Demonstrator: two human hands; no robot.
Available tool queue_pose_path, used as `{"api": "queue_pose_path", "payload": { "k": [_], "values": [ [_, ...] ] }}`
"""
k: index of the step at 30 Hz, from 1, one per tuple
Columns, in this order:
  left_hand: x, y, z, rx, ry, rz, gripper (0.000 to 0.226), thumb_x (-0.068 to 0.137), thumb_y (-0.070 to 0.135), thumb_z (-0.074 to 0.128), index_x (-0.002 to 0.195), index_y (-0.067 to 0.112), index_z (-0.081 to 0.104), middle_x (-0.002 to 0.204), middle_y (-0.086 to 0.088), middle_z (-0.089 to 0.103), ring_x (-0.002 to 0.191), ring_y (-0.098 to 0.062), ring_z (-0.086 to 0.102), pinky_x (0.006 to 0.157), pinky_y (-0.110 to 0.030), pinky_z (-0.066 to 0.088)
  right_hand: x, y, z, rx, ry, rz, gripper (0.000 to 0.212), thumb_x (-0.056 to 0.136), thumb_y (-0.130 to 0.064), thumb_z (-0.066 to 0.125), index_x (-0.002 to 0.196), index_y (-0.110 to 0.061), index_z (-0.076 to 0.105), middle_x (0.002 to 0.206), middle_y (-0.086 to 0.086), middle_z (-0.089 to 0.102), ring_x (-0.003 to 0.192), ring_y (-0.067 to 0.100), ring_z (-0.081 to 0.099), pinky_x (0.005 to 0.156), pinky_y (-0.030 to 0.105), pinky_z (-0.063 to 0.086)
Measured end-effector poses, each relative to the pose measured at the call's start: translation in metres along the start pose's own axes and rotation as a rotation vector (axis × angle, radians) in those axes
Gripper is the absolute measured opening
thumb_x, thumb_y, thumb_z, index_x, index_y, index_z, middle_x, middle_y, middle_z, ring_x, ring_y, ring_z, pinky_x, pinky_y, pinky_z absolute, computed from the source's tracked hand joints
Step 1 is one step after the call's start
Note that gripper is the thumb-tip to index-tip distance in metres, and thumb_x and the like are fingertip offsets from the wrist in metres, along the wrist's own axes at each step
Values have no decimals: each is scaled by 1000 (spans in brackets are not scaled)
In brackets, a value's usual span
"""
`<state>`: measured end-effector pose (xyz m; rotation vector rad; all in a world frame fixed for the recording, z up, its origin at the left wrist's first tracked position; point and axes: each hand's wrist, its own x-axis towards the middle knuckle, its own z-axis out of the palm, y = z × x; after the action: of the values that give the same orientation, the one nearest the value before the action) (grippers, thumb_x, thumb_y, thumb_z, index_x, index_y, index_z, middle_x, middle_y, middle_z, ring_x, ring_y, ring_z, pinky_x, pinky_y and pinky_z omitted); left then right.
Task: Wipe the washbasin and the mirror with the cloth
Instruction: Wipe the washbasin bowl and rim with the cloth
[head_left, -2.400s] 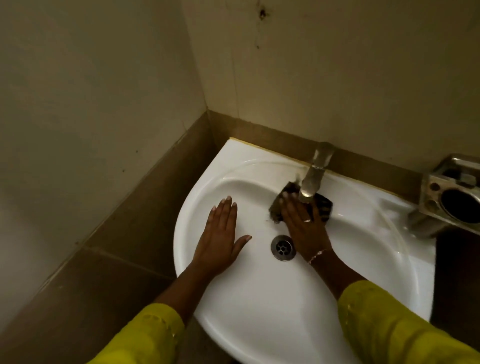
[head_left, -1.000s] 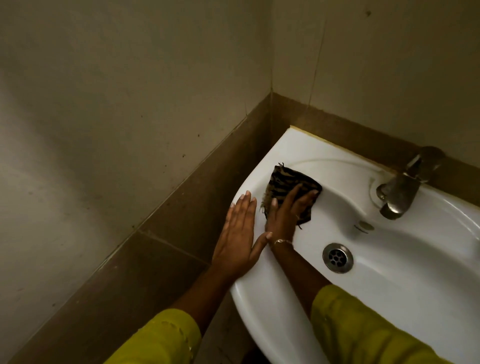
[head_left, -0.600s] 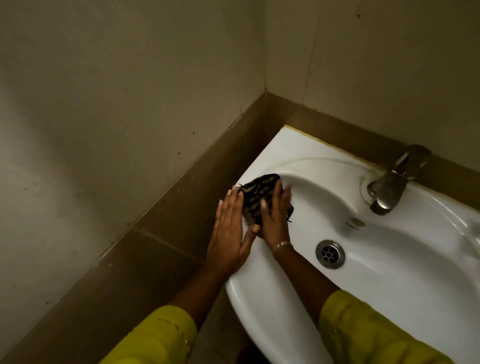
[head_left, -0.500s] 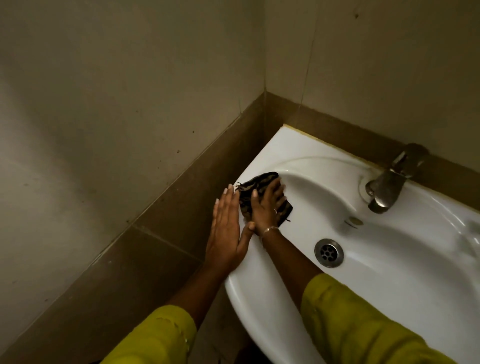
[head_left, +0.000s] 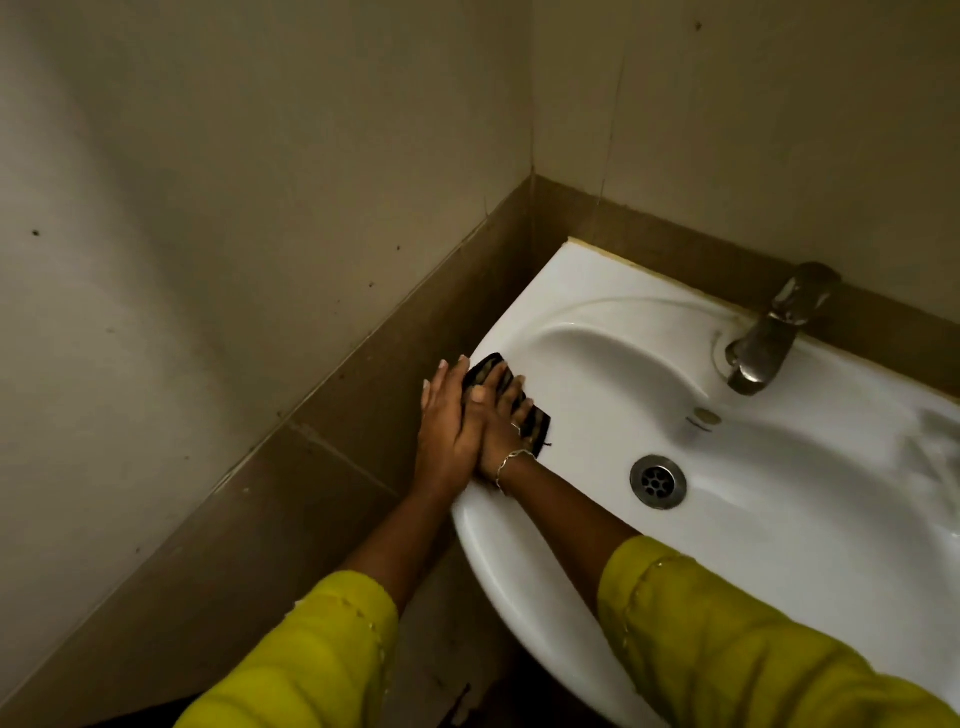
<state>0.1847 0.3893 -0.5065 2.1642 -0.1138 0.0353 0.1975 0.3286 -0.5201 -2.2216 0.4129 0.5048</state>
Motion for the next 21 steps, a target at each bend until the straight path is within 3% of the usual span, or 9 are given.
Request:
{"api": "queue_pose_path", "payload": {
  "k": [3,7,11,14,21],
  "values": [
    [5,3,-6,97,-85,14,63,86,40,24,138,7,37,151,-11,32,144,-20,14,115,-26,1,-16,-2,7,-22,-3,7,64,98,-46,21,147,-19,-11,157,8,-11,144,32,-6,115,47,-2],
    [4,5,-14,257,-237,57,67,85,45,23,139,8,36,154,-11,26,146,-22,7,118,-37,4,-38,16,10,-106,-88,-82,75,94,-52,32,146,-23,-14,157,5,-16,144,29,-12,117,47,-6],
    [-12,5,-12,370,-328,114,54,97,40,29,141,8,33,155,-11,22,146,-21,3,117,-36,0,-62,32,7,-63,-201,-150,87,88,-52,47,147,-25,-13,157,3,-15,143,32,-15,117,50,-4],
    [-26,5,-3,414,-412,128,50,99,35,31,141,8,32,155,-11,21,146,-20,3,118,-37,1,-77,44,8,-112,-206,-199,86,86,-47,53,148,-23,-2,158,5,-3,144,32,-4,117,50,3],
    [-51,14,11,483,-597,100,57,98,44,27,141,8,31,155,-13,21,146,-22,3,117,-39,-1,-112,78,-2,-201,-333,-324,74,88,-37,53,148,-23,12,157,9,3,142,37,0,116,53,10]
  ]
}}
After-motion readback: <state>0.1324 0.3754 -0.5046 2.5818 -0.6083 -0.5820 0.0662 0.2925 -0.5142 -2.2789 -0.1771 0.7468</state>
